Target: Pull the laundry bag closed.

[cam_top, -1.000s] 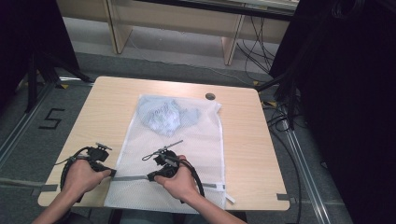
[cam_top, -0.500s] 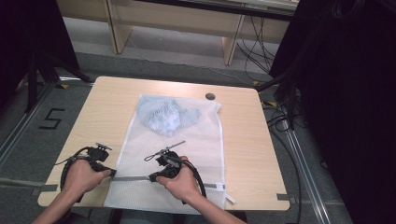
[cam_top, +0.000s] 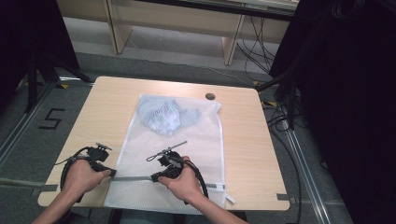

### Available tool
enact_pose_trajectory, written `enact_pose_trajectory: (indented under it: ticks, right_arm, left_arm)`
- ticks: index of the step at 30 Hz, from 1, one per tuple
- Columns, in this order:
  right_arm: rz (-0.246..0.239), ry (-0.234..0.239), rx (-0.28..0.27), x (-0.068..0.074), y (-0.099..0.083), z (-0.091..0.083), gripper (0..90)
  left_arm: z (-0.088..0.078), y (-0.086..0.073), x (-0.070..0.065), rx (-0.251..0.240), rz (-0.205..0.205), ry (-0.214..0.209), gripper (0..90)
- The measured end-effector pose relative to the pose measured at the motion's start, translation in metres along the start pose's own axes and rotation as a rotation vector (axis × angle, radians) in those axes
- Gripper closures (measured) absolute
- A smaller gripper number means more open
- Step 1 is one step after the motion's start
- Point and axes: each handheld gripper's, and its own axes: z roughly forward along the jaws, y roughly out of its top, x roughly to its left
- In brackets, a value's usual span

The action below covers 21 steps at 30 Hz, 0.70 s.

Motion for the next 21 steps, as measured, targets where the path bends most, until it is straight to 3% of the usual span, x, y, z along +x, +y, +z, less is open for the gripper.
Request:
enact_pose_trajectory:
  ticks: [2,7,10,11,15,21]
  right_arm:
    - [0.020,-0.003,0.018,0.0003,0.0000,-0.0018,87.1]
    - [-0.010,-0.003,0.009,-0.0009,0.0002,-0.0035,87.1]
    - [-0.004,-0.007,0.007,-0.0008,-0.0001,-0.0039,87.1]
    - [0.021,-0.012,0.021,0.0005,-0.0002,-0.0048,87.1]
    - [-0.008,-0.008,0.002,-0.0012,0.0001,-0.0049,87.1]
    - [0.003,-0.014,0.007,-0.0021,-0.0002,-0.0086,87.1]
  left_arm:
    - [0.0009,0.0000,-0.0008,-0.008,-0.009,0.004,89.9]
    - [0.0001,0.0002,-0.0006,0.000,0.002,0.000,89.9]
    - [0.0002,0.0001,-0.0005,-0.002,-0.001,0.000,89.9]
    - [0.0002,0.0001,-0.0004,-0.002,0.000,-0.001,89.9]
    - [0.0002,0.0002,-0.0006,-0.001,0.001,-0.001,89.9]
    - [0.0002,0.0004,-0.0007,0.000,0.002,0.000,89.9]
